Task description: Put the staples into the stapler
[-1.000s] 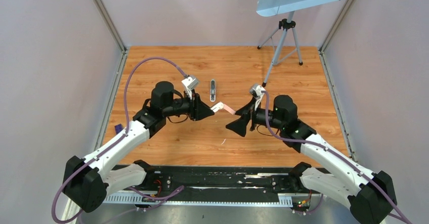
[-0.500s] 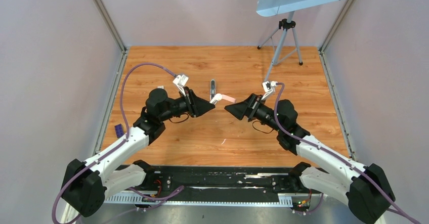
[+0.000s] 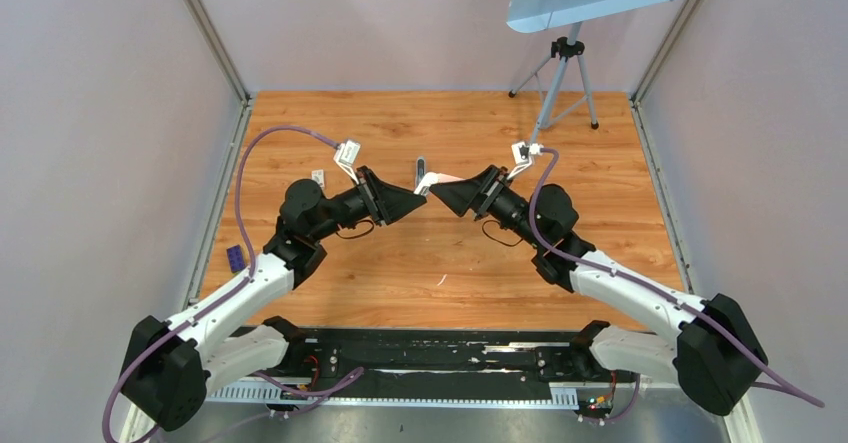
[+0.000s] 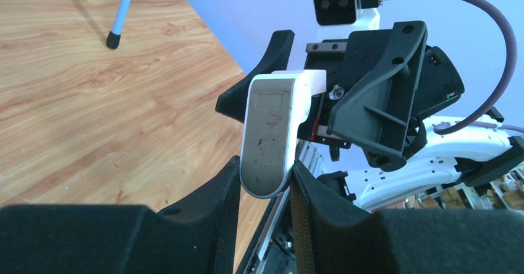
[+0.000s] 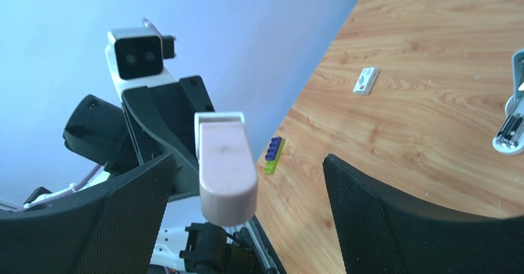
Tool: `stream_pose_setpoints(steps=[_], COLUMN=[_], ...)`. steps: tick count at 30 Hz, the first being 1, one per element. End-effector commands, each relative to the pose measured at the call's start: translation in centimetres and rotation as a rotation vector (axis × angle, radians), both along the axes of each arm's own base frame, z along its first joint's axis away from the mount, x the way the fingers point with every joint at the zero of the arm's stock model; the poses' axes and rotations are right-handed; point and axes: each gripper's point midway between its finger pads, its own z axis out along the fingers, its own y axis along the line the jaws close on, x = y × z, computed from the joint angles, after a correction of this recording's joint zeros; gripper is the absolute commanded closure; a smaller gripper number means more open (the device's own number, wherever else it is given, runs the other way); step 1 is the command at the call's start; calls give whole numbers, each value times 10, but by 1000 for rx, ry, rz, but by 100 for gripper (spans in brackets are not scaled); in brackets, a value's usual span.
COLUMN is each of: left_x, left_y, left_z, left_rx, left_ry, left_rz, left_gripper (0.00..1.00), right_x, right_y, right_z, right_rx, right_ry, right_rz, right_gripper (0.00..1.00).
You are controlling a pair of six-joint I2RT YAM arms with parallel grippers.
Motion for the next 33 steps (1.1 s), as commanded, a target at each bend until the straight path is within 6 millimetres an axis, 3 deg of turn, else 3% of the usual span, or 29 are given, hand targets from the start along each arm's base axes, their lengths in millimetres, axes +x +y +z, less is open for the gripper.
stream_pose_setpoints(steps=[1,9,16,18,27,33], left_x=[-1,-3,-2,1,5,0], left_y=[2,1,4,8,22,36], left_z=[9,9,1,-6,-17,-29], left_rx=[-58,-117,-86,-52,80,225], left_ry=[-12,16,33,42,5,-37], left_rz=[11,-2,22,58,137,160], left_gripper=[100,100,100,99,53,27], right_x=[6,11,11,11,28,52], right_y=[2,20,23,22,11,-22], right_z=[29,36,35,34,15,-18], right_rx=[51,68,107,104,37,-191], right_ry=[-73,-93,-94,-97,-70,-2], right_rz=[-33,12,27,18,-41,-133], right_gripper=[8,28,68,75,83,84])
